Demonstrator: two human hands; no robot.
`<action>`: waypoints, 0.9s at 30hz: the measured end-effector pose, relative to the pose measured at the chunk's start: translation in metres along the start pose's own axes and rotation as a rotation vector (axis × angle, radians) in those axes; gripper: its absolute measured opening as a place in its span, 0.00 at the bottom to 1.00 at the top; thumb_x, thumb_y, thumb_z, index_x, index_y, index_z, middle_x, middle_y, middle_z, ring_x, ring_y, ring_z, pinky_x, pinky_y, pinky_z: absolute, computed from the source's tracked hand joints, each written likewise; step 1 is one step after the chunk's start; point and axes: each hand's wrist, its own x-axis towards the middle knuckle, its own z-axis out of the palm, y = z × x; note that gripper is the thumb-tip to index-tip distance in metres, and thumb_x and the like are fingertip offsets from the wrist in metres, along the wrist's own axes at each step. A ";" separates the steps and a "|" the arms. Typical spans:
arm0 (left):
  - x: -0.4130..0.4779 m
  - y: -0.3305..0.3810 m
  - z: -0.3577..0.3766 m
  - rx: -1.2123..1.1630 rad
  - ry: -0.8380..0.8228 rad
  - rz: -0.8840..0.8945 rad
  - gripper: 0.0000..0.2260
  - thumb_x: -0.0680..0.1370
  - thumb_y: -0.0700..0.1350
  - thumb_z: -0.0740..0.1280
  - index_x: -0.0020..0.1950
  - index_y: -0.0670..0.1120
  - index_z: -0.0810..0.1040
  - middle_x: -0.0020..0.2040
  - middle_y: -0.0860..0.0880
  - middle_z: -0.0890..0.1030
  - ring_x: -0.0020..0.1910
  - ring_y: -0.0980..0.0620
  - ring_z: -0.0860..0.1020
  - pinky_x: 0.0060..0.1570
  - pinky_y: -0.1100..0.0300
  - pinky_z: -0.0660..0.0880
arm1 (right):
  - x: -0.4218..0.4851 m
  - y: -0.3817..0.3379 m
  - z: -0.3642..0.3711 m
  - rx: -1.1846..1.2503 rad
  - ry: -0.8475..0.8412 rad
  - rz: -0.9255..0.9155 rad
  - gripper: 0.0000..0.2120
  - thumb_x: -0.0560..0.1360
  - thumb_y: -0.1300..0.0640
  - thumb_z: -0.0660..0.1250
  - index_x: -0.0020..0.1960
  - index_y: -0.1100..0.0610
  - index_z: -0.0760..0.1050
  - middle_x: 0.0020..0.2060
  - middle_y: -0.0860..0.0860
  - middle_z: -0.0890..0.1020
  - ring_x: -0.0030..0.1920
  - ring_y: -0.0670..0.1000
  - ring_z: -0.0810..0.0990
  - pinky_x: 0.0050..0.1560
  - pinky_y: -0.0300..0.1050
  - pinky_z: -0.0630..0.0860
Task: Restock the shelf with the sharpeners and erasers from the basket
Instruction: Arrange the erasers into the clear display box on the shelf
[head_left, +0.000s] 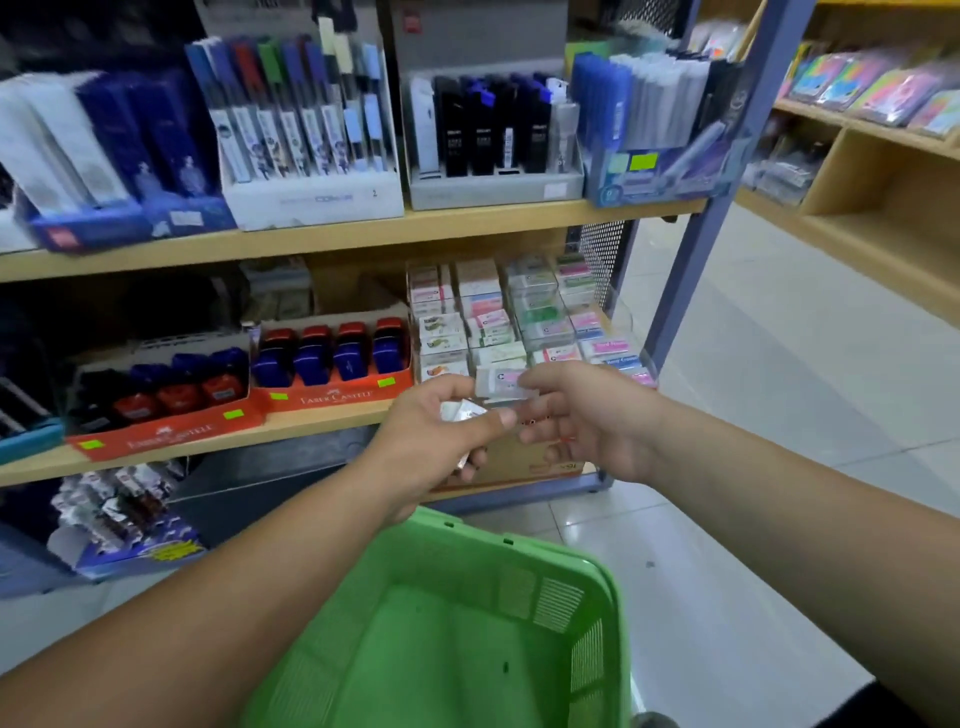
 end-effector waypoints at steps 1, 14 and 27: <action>0.005 0.005 0.005 -0.028 0.029 0.012 0.11 0.76 0.44 0.78 0.55 0.49 0.81 0.43 0.48 0.84 0.32 0.50 0.77 0.28 0.58 0.72 | 0.003 0.000 -0.006 -0.003 -0.008 0.005 0.10 0.81 0.53 0.67 0.59 0.57 0.79 0.49 0.57 0.89 0.37 0.52 0.82 0.38 0.47 0.74; 0.132 0.060 0.020 0.414 0.083 0.077 0.03 0.79 0.46 0.74 0.49 0.49 0.83 0.45 0.47 0.84 0.29 0.52 0.78 0.29 0.57 0.73 | 0.060 -0.022 -0.071 0.037 0.391 -0.315 0.05 0.79 0.55 0.74 0.53 0.55 0.83 0.43 0.56 0.87 0.32 0.48 0.83 0.30 0.40 0.77; 0.197 0.047 0.028 0.846 -0.048 0.165 0.03 0.80 0.47 0.72 0.52 0.51 0.85 0.52 0.60 0.78 0.55 0.59 0.75 0.53 0.66 0.67 | 0.105 0.003 -0.090 -0.331 0.467 -0.426 0.16 0.80 0.49 0.71 0.66 0.40 0.76 0.49 0.40 0.82 0.46 0.47 0.85 0.44 0.52 0.87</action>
